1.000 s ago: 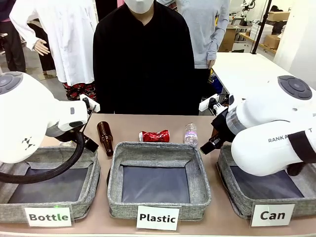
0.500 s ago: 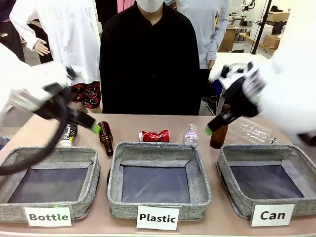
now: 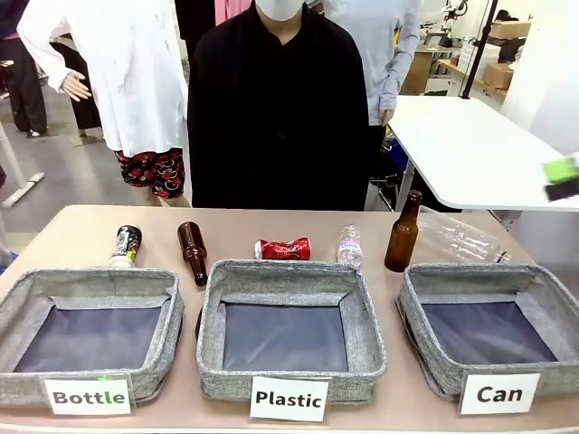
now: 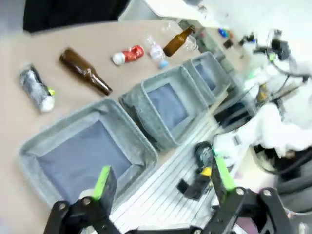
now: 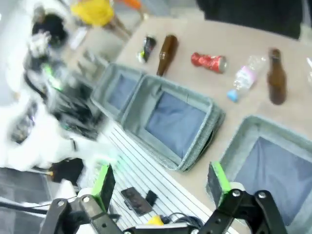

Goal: Sort the can waste into the basket.
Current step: Pick up the can waste from the table and place it in the right Fabric basket.

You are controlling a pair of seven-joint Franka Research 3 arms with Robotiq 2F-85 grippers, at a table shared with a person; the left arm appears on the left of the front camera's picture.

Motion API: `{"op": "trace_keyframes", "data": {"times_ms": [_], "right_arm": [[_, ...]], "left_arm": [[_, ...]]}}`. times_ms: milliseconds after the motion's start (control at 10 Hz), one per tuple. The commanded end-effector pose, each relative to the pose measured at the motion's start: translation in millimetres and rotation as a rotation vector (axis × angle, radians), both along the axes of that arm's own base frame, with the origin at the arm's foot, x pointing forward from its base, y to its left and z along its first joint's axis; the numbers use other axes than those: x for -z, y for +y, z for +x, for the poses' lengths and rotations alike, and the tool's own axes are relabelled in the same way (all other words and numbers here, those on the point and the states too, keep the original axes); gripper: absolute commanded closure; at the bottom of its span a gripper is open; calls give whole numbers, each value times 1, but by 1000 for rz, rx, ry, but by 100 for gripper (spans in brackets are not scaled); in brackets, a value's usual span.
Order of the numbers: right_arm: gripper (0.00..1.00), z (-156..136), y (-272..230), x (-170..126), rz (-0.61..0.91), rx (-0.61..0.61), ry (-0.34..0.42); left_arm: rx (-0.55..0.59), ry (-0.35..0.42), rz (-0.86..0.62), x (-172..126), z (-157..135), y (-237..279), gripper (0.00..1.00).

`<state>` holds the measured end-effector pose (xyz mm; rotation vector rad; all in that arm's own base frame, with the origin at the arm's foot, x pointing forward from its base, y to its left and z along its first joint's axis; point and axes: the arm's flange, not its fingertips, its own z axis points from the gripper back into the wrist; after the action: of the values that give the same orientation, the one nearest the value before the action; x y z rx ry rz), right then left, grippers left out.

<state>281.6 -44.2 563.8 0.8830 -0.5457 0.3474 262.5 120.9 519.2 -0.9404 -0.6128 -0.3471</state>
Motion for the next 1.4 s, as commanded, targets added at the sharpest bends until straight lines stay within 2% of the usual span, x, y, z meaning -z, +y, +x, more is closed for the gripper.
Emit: {"op": "trace_keyframes", "data": {"times_ms": [0, 100, 300, 400, 600, 700, 1100, 1200, 1300], "right_arm": [[0, -4, -56, 66, 193, 106, 65], [0, -7, -90, 96, 307, 184, 102], [0, -9, -126, 132, 420, 288, 177], [0, -6, -131, 145, 445, 312, 206], [0, 3, -142, 164, 435, 465, 257], [0, 1, -166, 146, 441, 368, 242], [0, 1, -166, 146, 441, 368, 242], [0, 1, -164, 149, 437, 378, 282], [0, 3, -153, 140, 324, 366, 251]], "left_arm": [[-99, 46, -234, 58, -2, 52, 0], [-159, 74, -343, 77, 0, 51, 0], [-201, 125, -508, 106, 11, 62, 0], [-220, 138, -528, 106, 20, 57, 0], [-338, 184, -505, 105, 34, 37, 0], [-255, 165, -538, 110, 26, 74, 0], [-255, 165, -538, 110, 26, 74, 0], [-255, 165, -538, 110, 26, 74, 0], [-255, 165, -538, 110, 26, 74, 0]]}}
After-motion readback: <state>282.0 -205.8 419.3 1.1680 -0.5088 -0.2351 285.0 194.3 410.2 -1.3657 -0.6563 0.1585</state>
